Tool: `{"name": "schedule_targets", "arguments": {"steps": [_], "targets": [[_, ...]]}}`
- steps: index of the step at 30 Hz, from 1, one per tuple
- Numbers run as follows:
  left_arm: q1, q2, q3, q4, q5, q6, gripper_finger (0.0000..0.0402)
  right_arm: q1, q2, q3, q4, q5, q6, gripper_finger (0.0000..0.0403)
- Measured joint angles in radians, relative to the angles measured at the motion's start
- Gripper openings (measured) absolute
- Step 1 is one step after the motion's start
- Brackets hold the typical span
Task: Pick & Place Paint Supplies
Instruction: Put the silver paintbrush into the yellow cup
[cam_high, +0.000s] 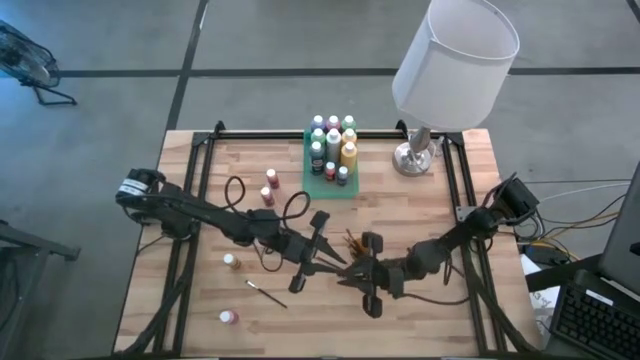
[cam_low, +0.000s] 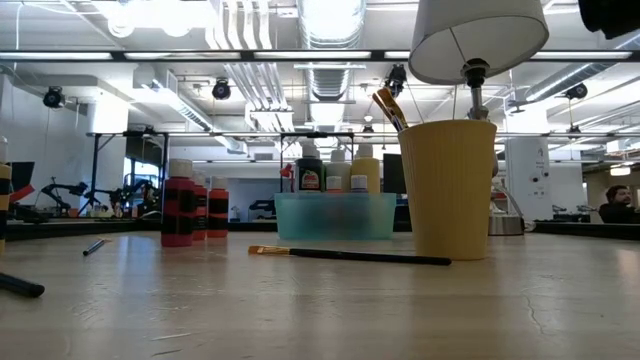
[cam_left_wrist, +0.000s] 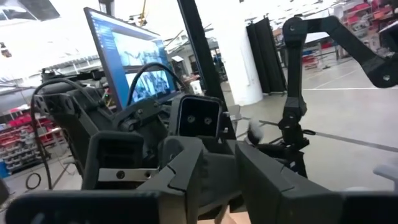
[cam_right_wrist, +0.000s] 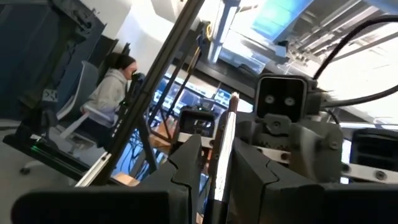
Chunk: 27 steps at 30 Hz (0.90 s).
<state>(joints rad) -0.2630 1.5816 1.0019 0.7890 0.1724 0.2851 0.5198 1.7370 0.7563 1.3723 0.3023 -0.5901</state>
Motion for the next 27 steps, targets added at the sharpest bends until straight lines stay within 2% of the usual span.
{"name": "schedule_targets", "arguments": {"steps": [8, 12, 22, 27], "targets": [[0.001, -0.006, 0.008, -0.029, 0.035, -0.026, 0.0179, 0.0, 0.0, 0.003, -0.011, 0.005, -0.008, 0.0059], [0.002, -0.018, 0.011, -0.086, 0.023, -0.029, 0.0203, 0.007, 0.0, 0.003, -0.01, 0.011, -0.018, 0.0059], [0.002, -0.045, 0.009, -0.146, 0.047, -0.058, 0.0209, 0.009, -0.002, 0.002, -0.007, 0.01, -0.023, 0.0059], [-0.002, -0.048, 0.009, -0.14, 0.151, -0.096, 0.0209, 0.007, -0.006, 0.002, 0.001, 0.021, -0.024, 0.0059]]}}
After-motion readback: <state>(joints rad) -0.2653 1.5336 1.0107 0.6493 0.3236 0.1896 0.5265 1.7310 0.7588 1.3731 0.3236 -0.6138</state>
